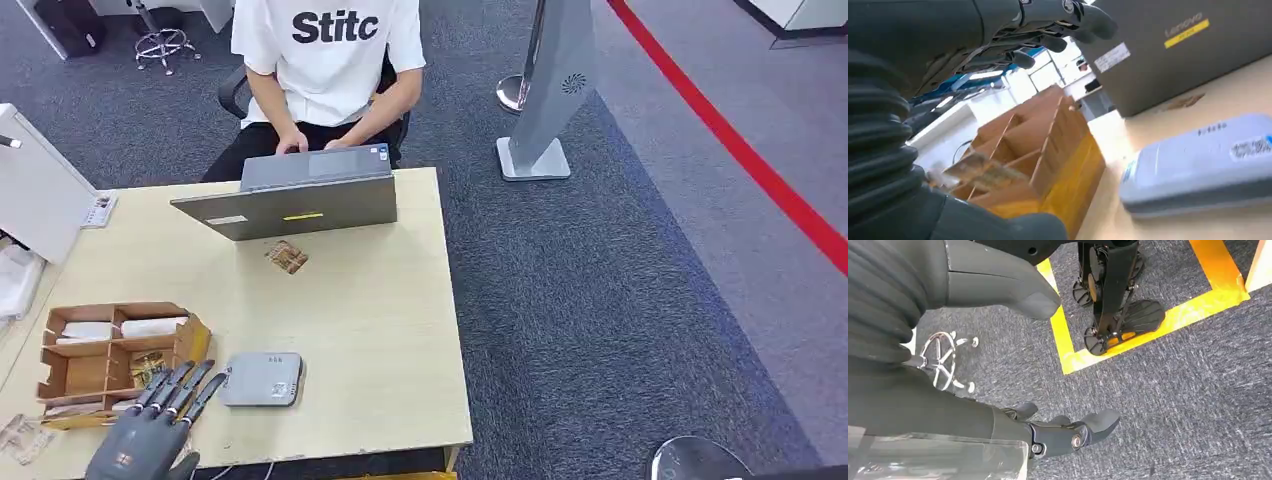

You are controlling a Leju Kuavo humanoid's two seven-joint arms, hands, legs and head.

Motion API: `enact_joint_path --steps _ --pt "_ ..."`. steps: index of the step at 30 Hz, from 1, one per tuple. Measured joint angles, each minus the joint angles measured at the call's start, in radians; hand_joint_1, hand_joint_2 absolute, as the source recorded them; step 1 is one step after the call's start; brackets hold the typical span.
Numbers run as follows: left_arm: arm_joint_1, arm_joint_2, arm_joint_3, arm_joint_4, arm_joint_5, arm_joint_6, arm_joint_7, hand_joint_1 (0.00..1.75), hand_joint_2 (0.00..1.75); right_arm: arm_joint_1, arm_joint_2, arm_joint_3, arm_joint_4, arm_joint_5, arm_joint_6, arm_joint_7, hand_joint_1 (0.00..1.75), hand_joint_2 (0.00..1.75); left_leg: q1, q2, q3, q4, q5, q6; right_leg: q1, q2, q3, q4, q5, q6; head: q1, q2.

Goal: Pass the card to the sensor for recognition and then transmit it.

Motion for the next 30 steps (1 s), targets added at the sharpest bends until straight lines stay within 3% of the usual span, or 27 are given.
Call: enact_joint_path --steps 17,21,30 --pt "0.076 0.042 0.024 -0.032 0.021 0.034 0.05 0.0 1.75 0.001 0.008 -0.027 -0.01 0.003 0.009 -0.007 0.0 1.75 0.0 -0.001 0.0 0.0 0.0 0.0 0.0 -0.002 0.001 0.0 0.0 0.0 0.0 0.0" --pt "0.066 0.016 0.068 -0.032 -0.016 0.05 0.045 0.0 1.75 0.001 0.01 -0.031 -0.01 0.019 0.007 -0.01 0.0 1.75 0.0 -0.001 0.0 0.0 0.0 0.0 0.0 -0.002 0.001 0.0 0.0 0.0 0.0 0.0" --pt "0.02 -0.056 0.177 -0.009 0.007 0.03 -0.025 0.0 1.75 0.001 0.01 -0.036 -0.01 0.035 -0.001 -0.006 0.0 1.75 0.0 -0.001 0.0 0.0 0.0 0.0 0.0 -0.002 0.001 0.0 0.0 0.0 0.0 0.0"
